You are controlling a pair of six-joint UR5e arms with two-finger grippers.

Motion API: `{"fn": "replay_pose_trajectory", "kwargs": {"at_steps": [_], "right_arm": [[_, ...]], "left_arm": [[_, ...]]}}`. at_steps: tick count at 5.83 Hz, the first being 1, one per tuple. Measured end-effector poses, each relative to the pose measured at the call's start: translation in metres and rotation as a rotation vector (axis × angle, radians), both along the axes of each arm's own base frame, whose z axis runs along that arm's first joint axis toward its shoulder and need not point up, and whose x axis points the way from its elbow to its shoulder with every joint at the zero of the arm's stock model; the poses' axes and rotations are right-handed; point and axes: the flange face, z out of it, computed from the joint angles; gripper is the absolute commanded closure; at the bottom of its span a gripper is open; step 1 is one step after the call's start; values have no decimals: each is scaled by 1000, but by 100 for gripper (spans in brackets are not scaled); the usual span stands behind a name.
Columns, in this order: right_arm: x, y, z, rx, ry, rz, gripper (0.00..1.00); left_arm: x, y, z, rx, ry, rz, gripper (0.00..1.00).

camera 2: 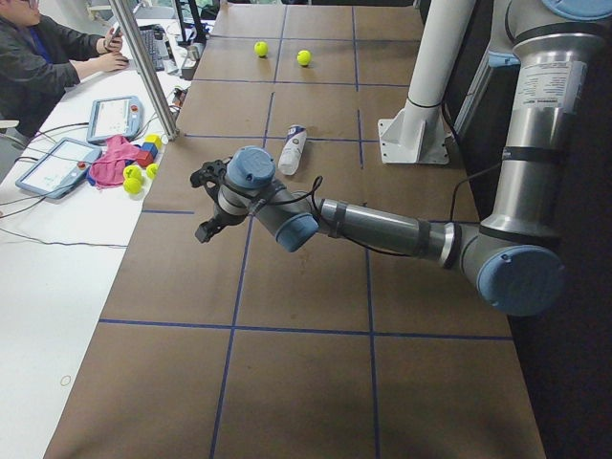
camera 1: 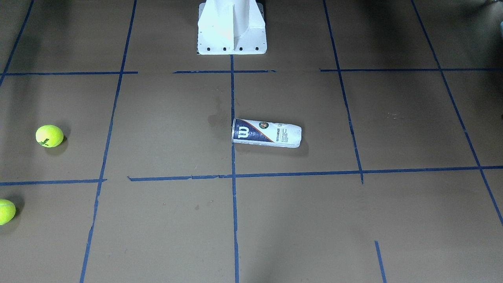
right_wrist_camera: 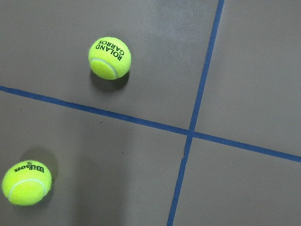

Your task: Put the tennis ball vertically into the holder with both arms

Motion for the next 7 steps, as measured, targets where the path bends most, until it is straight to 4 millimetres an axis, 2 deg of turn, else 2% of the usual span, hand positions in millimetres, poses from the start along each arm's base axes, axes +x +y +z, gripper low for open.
{"fn": "replay_pose_trajectory", "kwargs": {"at_steps": [2,4,5,6,7], "right_arm": [[0,3,5,-1,0,2,0],[0,5,7,-7,-1,4,0],[0,6,8,-9,-1,4,0],[0,6,8,-10,-1,4,0],[0,6,9,-11,0,4,0]], "left_arm": [[86,-6,-93,127,103,103,0],[180,15,-196,199,222,234,0],[229,33,-236,243,262,322,0],[269,49,-267,270,288,395,0],[297,57,-292,294,278,453,1]]}}
